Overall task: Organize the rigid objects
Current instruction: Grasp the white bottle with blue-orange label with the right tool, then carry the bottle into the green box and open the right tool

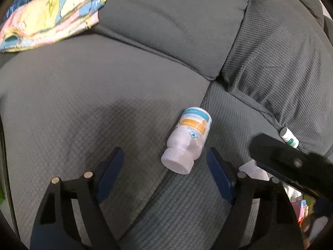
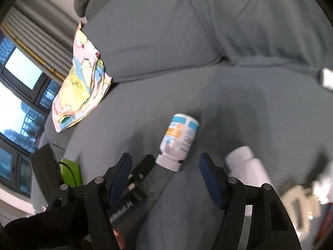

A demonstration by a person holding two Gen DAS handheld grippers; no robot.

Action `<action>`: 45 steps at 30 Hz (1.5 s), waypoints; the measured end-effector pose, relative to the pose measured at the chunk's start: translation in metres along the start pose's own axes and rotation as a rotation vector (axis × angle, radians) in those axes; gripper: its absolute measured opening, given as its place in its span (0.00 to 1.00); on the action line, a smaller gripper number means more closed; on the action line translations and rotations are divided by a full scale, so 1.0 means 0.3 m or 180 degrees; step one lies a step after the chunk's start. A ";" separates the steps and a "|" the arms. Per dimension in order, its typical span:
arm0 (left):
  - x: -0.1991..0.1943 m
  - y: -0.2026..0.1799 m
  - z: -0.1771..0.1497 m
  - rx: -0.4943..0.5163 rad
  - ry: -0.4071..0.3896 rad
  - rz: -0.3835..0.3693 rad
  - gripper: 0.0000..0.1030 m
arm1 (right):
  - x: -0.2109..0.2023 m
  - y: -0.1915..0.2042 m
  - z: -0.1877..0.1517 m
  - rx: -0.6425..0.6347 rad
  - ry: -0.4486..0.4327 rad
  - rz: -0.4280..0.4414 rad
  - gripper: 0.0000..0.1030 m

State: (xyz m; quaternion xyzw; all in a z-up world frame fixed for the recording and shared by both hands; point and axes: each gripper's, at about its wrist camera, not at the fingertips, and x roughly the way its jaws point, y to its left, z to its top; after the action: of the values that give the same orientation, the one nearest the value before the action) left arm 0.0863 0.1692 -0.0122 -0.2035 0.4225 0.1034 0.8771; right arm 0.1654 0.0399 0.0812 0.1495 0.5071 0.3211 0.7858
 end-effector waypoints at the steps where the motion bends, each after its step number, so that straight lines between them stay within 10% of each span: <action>1: 0.016 0.006 -0.001 -0.0027 0.0042 -0.0050 0.72 | 0.024 -0.004 0.005 0.0035 0.0038 0.0021 0.67; 25: 0.115 -0.032 0.049 -0.0099 0.0377 -0.0400 0.51 | 0.370 -0.119 0.070 0.0443 0.0597 0.0147 0.62; 45: -0.139 -0.154 -0.014 0.0424 -0.0116 -0.0535 0.42 | 0.119 -0.059 0.063 0.0154 -0.0128 0.0360 0.54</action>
State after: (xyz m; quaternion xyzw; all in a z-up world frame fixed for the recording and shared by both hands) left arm 0.0739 0.1256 0.0306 -0.1776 0.3938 0.0049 0.9019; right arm 0.1983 0.0517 0.0546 0.2033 0.4895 0.3496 0.7726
